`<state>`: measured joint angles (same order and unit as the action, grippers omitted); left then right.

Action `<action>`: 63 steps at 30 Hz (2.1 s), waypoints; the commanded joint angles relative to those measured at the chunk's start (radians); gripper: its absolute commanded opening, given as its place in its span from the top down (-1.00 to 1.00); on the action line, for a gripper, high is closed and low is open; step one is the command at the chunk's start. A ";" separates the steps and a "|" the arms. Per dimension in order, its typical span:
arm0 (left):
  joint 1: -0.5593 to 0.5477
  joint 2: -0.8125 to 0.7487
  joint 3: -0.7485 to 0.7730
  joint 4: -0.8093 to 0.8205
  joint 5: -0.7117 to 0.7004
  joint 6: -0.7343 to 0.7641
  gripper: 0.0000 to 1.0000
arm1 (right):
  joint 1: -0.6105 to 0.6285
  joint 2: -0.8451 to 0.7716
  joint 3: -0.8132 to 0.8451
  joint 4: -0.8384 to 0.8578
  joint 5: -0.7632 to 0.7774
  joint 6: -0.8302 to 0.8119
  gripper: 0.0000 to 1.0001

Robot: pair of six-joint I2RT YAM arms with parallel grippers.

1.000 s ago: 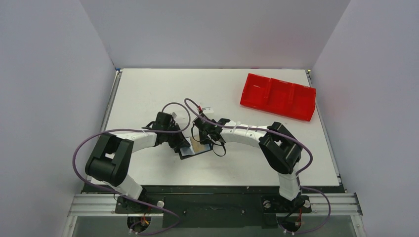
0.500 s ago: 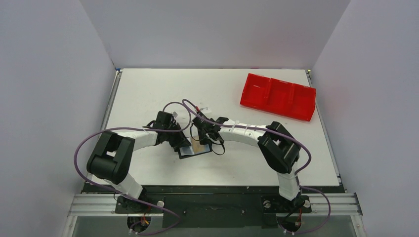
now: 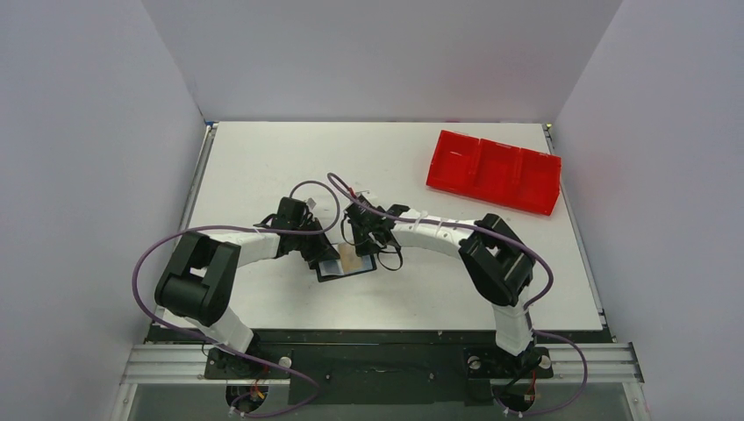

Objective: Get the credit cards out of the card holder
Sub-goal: Remove the credit card from the card holder.

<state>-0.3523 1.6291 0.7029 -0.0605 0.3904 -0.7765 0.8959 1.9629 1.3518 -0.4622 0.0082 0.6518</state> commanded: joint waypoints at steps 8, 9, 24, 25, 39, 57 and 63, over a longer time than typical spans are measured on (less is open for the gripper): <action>-0.011 0.072 -0.014 -0.020 -0.056 0.017 1.00 | -0.028 -0.008 -0.047 0.098 -0.256 0.015 1.00; -0.011 0.073 -0.011 -0.021 -0.057 0.017 1.00 | -0.038 -0.014 -0.051 0.110 -0.279 0.017 1.00; -0.010 0.091 0.025 -0.048 -0.048 0.022 1.00 | -0.072 -0.058 -0.009 0.134 -0.394 0.022 0.97; -0.010 0.087 0.028 -0.056 -0.051 0.023 1.00 | -0.073 -0.063 -0.008 0.133 -0.390 0.023 0.96; -0.008 -0.112 0.127 -0.328 -0.176 0.098 0.91 | -0.129 -0.135 -0.072 0.120 -0.314 0.040 0.40; -0.012 -0.050 0.090 -0.312 -0.239 0.114 0.89 | -0.163 -0.128 -0.179 0.148 -0.261 0.075 0.22; -0.017 -0.029 0.086 -0.306 -0.244 0.111 0.97 | -0.164 -0.103 -0.199 0.201 -0.282 0.113 0.29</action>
<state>-0.3618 1.5555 0.7902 -0.3920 0.1829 -0.6754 0.7341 1.8492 1.1698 -0.3298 -0.2695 0.7307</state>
